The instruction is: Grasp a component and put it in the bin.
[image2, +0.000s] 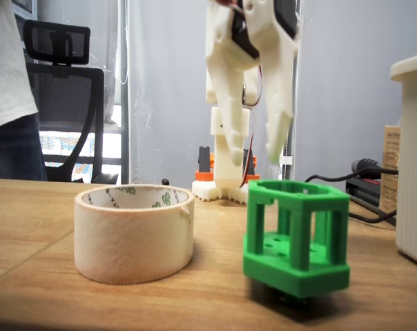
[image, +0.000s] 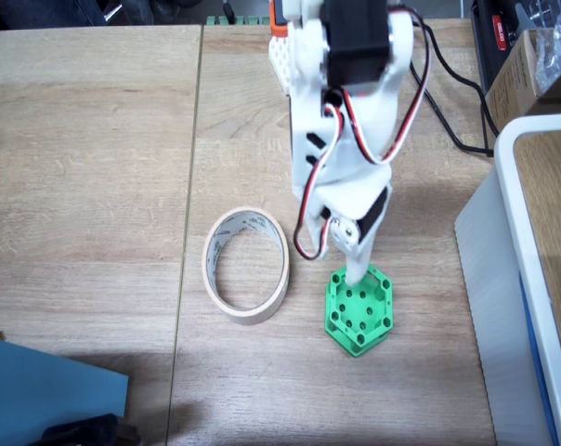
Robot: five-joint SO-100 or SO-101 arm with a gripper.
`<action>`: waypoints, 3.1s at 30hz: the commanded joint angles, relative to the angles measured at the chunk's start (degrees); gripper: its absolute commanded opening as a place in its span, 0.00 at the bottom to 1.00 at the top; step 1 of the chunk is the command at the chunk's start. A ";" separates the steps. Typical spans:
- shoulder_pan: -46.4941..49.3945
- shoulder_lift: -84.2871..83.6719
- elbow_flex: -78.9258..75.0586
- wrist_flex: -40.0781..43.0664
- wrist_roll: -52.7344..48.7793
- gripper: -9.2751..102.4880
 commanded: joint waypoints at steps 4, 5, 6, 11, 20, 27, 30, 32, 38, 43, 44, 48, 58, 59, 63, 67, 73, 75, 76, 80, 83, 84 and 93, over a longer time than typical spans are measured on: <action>0.18 0.44 -0.35 -2.81 0.35 0.24; 0.18 0.35 -0.35 -2.81 0.35 0.24; 0.18 0.00 -0.35 -2.81 0.35 0.24; 0.18 -3.78 -0.35 -2.99 0.35 0.24; -0.62 -5.45 -0.44 -2.90 0.35 0.24; -1.32 -5.62 -0.26 -3.25 0.44 0.24; -1.32 -7.47 -0.26 -3.25 0.44 0.24; -1.32 -8.70 -0.35 -3.43 0.44 0.24; -1.32 -9.67 -0.44 -3.60 0.44 0.24; -1.32 -10.11 -0.44 -3.69 0.44 0.23; -1.32 -10.20 -0.44 -3.69 0.44 0.22; -1.32 -10.20 -0.44 -3.69 0.44 0.18; -1.32 -10.28 -1.23 -3.69 0.35 0.09; -1.32 -10.20 -1.23 -3.69 0.35 0.09; -1.23 -9.40 -1.32 -3.69 0.35 0.08; -0.79 -9.23 -1.32 -3.69 0.44 0.08; -0.62 -6.33 -1.41 -3.25 0.44 0.08; -0.62 -3.25 -1.41 -2.99 0.44 0.08; -0.62 -1.67 -1.41 -2.99 0.44 0.08; -0.62 3.25 -1.41 -2.90 0.44 0.08; -0.62 6.06 -1.41 -2.90 0.44 0.08; -0.62 6.77 -1.41 -2.81 0.44 0.08; -0.53 13.71 -1.41 -2.81 0.44 0.08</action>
